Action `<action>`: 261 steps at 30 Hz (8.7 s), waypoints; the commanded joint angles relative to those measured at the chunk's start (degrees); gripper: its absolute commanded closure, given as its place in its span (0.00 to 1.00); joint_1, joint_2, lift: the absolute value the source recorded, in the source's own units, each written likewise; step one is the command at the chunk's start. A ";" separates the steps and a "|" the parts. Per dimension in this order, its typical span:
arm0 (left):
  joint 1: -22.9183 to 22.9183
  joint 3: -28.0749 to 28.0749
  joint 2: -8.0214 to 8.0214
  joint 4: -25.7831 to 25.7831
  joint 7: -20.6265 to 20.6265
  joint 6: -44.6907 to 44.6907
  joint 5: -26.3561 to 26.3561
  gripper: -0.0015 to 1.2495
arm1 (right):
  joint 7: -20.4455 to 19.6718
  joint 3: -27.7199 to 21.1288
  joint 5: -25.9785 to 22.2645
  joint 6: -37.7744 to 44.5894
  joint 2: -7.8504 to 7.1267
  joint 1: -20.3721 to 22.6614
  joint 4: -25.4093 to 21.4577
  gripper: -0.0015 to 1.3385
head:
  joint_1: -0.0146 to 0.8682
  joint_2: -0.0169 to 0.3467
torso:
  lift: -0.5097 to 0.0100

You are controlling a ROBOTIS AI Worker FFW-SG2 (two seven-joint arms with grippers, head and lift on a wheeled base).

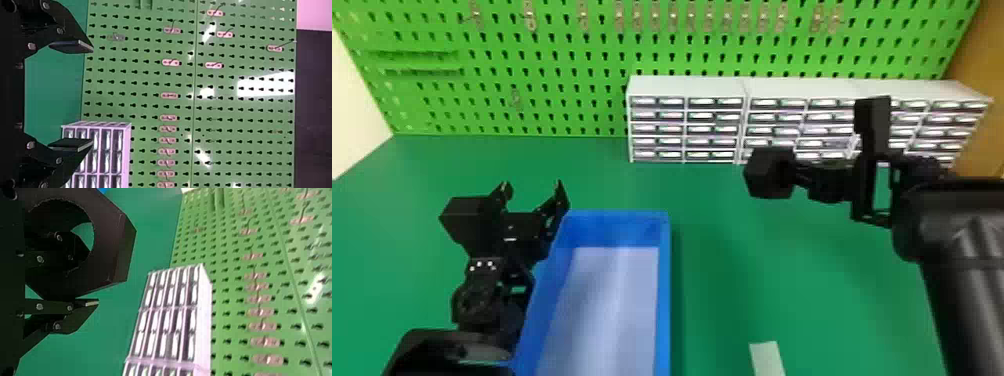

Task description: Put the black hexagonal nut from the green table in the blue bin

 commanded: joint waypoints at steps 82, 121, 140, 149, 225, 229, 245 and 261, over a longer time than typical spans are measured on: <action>-0.72 3.07 -0.01 -0.27 0.27 -0.02 -0.37 0.33 | -11.08 38.35 -31.57 0.74 -2.93 -4.59 -3.32 0.08 | 0.76 0.20 | 0.80; -0.45 2.72 0.08 -0.27 0.27 0.06 -0.46 0.33 | -16.71 4.51 -17.59 -6.81 -0.30 3.67 -12.20 0.08 | 0.76 0.20 | 0.80; -0.28 2.45 0.08 -0.27 0.27 0.06 -0.37 0.33 | -27.87 -8.58 -17.86 -15.08 3.22 15.53 -16.59 0.08 | 0.76 0.20 | 0.80; 0.16 2.37 -0.01 -0.35 0.27 0.06 0.07 0.33 | -29.89 -8.67 -17.42 -20.17 5.15 21.68 -17.12 0.08 | 0.76 0.20 | 0.80; 3.94 -2.20 0.08 -1.41 0.53 0.86 -0.28 0.34 | -35.25 -3.57 -7.31 -34.32 5.56 31.27 -16.59 0.08 | 0.76 0.20 | 0.80; 3.94 -2.12 0.08 -1.41 0.44 0.86 -0.37 0.34 | -35.25 -3.40 -7.22 -34.32 5.56 31.27 -16.59 0.08 | 0.76 0.20 | 0.80; 3.59 -2.12 0.08 -1.41 0.18 0.86 -0.54 0.34 | -35.34 -3.48 -7.22 -34.24 5.56 31.09 -16.50 0.08 | 0.76 0.20 | 0.80; 3.50 -2.03 0.17 -1.58 0.18 0.86 -0.63 0.34 | -35.34 -3.40 -7.31 -34.24 5.56 31.18 -16.50 0.08 | 0.76 0.20 | 0.80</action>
